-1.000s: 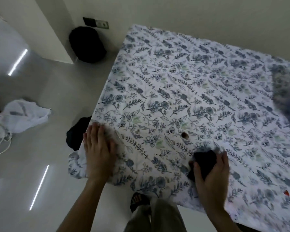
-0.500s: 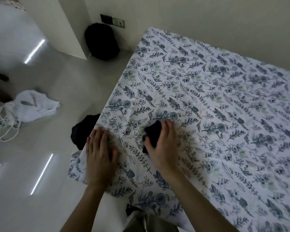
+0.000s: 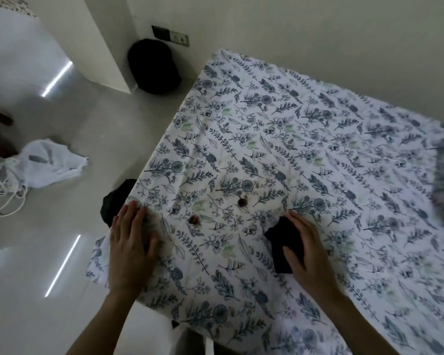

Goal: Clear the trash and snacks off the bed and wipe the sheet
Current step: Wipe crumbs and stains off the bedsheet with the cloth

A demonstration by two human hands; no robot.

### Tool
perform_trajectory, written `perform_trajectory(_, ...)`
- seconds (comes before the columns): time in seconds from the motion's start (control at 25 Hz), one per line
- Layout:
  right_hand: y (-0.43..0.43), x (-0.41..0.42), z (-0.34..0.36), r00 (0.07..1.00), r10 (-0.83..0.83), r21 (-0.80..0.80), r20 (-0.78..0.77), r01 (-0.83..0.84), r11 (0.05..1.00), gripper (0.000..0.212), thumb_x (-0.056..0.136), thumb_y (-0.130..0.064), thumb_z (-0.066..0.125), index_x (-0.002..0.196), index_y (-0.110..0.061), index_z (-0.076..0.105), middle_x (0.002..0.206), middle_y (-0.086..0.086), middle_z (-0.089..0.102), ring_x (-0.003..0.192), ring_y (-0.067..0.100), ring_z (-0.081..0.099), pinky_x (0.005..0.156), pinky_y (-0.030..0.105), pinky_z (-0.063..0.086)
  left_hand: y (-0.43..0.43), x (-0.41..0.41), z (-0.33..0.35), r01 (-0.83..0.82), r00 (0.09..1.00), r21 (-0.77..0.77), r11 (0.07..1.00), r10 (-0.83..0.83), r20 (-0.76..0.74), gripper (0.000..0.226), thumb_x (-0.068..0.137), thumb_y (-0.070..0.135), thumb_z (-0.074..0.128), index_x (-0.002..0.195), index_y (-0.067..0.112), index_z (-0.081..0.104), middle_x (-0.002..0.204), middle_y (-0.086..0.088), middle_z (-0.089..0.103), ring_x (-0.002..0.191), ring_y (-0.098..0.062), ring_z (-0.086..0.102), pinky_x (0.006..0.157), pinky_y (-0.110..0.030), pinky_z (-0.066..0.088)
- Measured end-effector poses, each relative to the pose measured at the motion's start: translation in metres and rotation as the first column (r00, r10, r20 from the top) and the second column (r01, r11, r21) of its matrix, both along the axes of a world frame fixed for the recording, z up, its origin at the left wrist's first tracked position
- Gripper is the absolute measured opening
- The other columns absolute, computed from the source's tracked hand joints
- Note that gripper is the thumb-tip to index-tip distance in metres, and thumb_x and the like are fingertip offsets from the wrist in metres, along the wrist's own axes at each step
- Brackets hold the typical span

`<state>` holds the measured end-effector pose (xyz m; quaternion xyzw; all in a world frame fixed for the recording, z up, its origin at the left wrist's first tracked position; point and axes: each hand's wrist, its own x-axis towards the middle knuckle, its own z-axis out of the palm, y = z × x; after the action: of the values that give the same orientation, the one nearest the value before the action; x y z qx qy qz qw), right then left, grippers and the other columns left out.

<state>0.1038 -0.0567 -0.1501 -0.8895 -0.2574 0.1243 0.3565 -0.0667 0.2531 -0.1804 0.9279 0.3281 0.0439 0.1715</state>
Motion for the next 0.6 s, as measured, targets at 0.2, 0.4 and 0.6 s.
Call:
perform_trajectory(0.2,0.033,0.022,-0.006,0.920,-0.334,-0.205,0.204,0.374,0.904,0.056,0.092,-0.031,0.051,0.139,-0.006,0.034,0.142,0.016,0.036,0.127,0.030,0.040,0.098,0.044,0.048,0.002,-0.002,-0.003,0.002,1.000,-0.021,1.000,-0.002,-0.006,0.069,0.088,0.047,0.035,0.148,0.013,0.028,0.158,-0.010,0.023,0.149,-0.025,0.012,0.121,-0.048,0.015)
perform_trajectory(0.4,0.112,0.027,-0.008,0.918,-0.319,-0.326,0.236,0.384,0.864,0.056,0.092,-0.032,0.047,0.139,-0.005,0.033,0.138,0.017,0.040,0.126,0.032,0.038,0.103,0.044,0.040,0.006,-0.004,-0.003,0.047,0.999,-0.050,0.998,-0.046,0.017,0.065,0.091,0.041,0.034,0.147,0.008,0.030,0.158,-0.012,0.023,0.149,-0.025,0.012,0.123,-0.043,0.011)
perform_trajectory(0.6,0.196,-0.031,-0.004,0.974,-0.095,-0.275,0.208,0.151,0.949,0.059,0.091,-0.035,0.046,0.141,-0.007,0.030,0.143,0.011,0.036,0.131,0.024,0.034,0.108,0.035,0.035,0.034,-0.021,-0.006,0.260,0.965,-0.037,0.965,-0.259,0.035,0.061,0.094,0.038,0.036,0.146,0.005,0.033,0.156,-0.015,0.028,0.147,-0.028,0.018,0.120,-0.040,0.017)
